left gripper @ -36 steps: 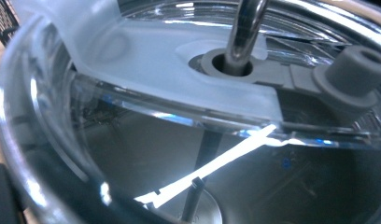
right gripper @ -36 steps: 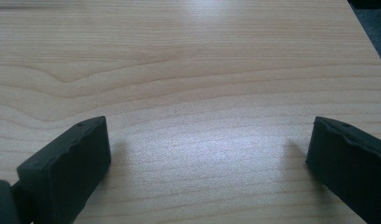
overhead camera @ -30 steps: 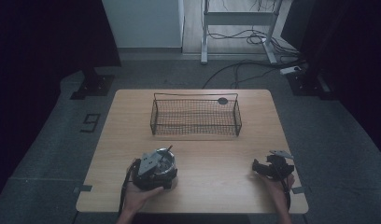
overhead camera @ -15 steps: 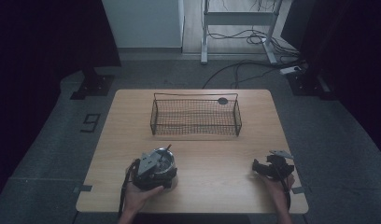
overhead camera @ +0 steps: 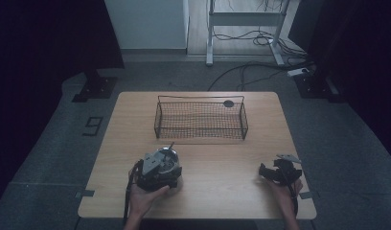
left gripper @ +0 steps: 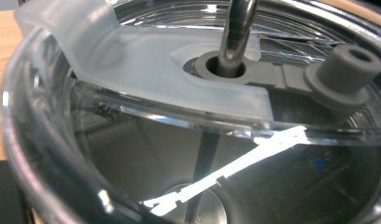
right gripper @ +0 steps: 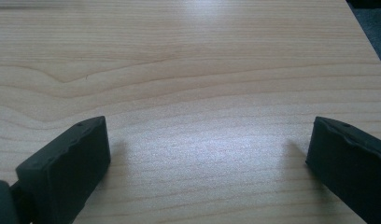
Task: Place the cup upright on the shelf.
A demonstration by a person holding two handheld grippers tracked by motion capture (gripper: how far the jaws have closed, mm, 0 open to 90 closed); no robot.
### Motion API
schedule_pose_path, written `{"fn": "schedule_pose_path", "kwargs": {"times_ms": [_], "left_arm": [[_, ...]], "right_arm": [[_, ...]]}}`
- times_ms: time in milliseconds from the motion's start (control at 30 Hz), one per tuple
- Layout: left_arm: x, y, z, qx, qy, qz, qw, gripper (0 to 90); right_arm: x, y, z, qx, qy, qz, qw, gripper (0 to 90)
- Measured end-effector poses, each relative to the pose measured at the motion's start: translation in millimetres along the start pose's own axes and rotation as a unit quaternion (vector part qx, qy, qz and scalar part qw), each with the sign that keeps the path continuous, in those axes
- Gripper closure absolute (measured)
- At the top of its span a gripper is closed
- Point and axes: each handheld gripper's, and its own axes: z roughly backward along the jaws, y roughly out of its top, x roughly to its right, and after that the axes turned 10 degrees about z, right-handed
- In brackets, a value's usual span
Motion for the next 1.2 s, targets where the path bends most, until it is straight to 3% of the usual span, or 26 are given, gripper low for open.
{"fn": "schedule_pose_path", "kwargs": {"times_ms": [467, 833, 1200], "left_arm": [[-1.4, 40.3, 1.1, 0.012, -0.015, -0.001, 0.9998, 3.6], [-6.8, 57.2, -4.2, 0.014, -0.013, -0.007, 0.9998, 3.6], [-13.5, 77.2, -9.8, 0.021, -0.016, 0.001, 0.9997, 3.6]], "right_arm": [[0.2, 0.1, -0.1, 0.000, 0.000, 0.000, 1.0000, 0.0], [0.3, -0.1, -0.1, 0.001, 0.000, 0.000, 1.0000, 0.0], [0.4, -0.1, -0.1, 0.002, -0.001, 0.001, 1.0000, 0.0]]}}
